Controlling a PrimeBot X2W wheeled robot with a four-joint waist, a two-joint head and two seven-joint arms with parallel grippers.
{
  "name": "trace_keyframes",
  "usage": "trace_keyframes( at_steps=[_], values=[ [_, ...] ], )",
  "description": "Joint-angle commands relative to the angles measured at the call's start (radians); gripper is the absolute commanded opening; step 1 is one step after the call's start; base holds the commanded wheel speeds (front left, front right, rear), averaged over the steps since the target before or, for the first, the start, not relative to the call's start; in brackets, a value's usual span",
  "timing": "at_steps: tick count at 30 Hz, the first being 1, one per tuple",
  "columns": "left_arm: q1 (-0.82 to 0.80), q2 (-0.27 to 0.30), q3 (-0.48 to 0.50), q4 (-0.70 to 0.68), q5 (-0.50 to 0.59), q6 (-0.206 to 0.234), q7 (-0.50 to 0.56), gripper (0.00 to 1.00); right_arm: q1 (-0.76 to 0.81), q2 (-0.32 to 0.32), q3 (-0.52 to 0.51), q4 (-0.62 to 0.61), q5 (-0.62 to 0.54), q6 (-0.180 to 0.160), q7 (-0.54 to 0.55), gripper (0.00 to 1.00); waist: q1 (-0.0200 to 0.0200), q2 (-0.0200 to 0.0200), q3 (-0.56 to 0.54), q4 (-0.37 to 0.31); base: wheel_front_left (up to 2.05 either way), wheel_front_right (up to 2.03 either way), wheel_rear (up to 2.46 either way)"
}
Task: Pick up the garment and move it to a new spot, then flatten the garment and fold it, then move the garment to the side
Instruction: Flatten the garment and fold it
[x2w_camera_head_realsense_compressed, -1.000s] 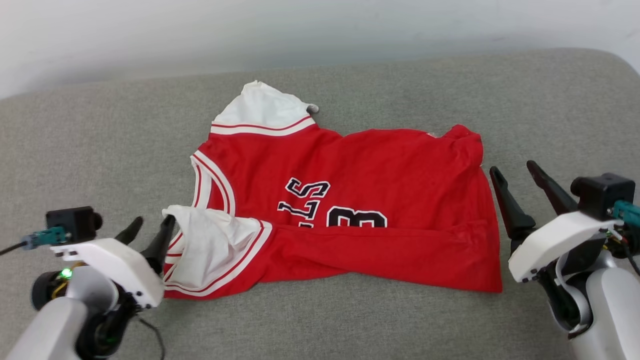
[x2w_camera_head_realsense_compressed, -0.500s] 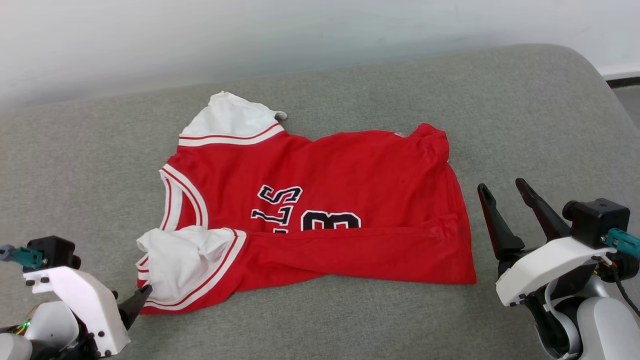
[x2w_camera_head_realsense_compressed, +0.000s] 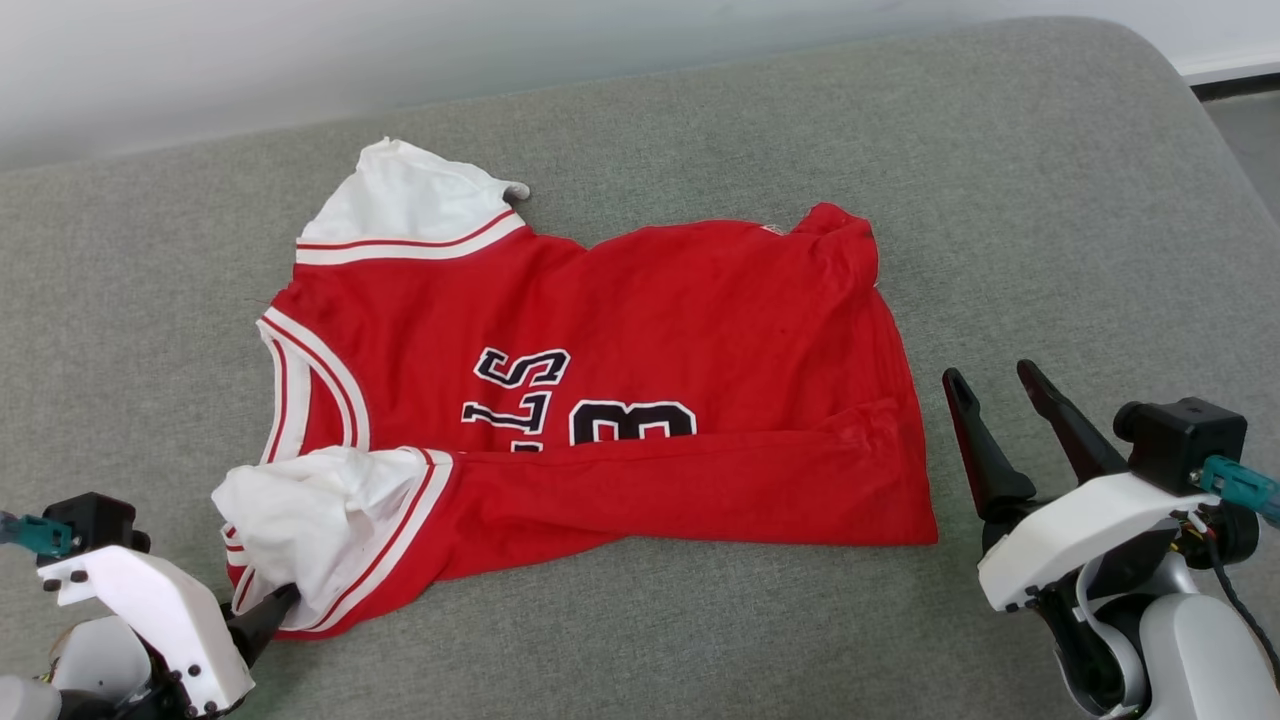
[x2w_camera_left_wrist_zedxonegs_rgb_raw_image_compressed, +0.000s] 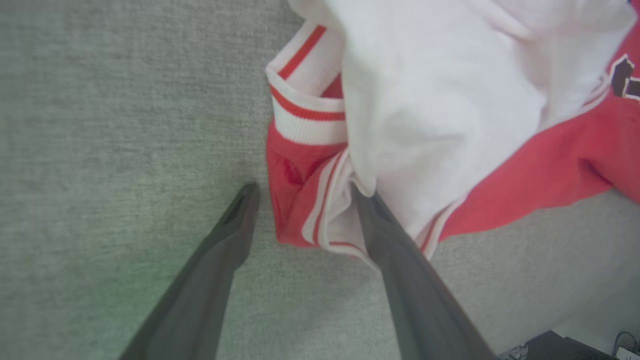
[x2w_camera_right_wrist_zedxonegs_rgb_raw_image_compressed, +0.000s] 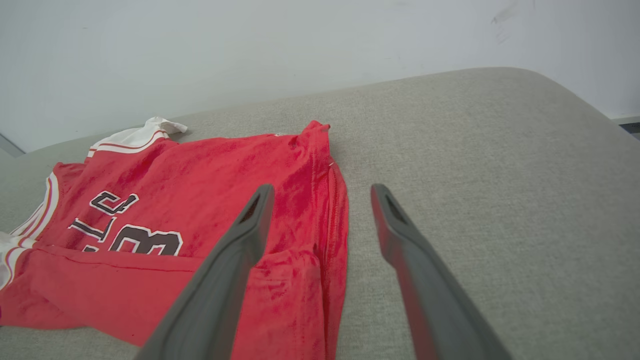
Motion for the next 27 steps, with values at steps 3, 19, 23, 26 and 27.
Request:
trace_keyframes(
  at_steps=[3, 19, 23, 26, 27],
  values=[
    [0.010, -0.048, -0.053, 0.040, -0.022, -0.022, 0.040, 0.39, -0.012, -0.006, -0.013, 0.005, 0.009, -0.001, 0.010, 1.00, 0.0000, 0.0000, 0.006, 0.000, 0.00, 0.00, 0.00],
    [-0.036, -0.041, -0.013, -0.089, 0.067, -0.045, -0.115, 0.00, 0.048, -0.047, -0.062, 0.041, 0.068, -0.001, 0.390, 1.00, 0.0000, 0.0000, -0.036, 0.059, 0.00, 0.00, 0.00],
    [-0.038, -0.032, -0.017, -0.142, 0.089, -0.031, -0.122, 0.00, 0.041, -0.039, -0.043, 0.069, 0.072, -0.001, 0.467, 1.00, 0.0000, 0.0000, -0.021, 0.076, 0.00, 0.00, 0.00],
    [-0.043, -0.035, -0.024, -0.176, 0.098, -0.018, -0.118, 0.00, -0.001, -0.035, -0.019, 0.146, 0.085, -0.001, 0.499, 1.00, 0.0000, 0.0000, 0.006, 0.086, 0.00, 0.00, 0.00],
    [-0.043, -0.035, -0.024, -0.178, 0.099, -0.017, -0.118, 0.00, -0.006, -0.034, -0.009, 0.165, 0.091, -0.001, 0.505, 1.00, 0.0000, 0.0000, 0.011, 0.087, 0.00, 0.00, 0.00]
  ],
)
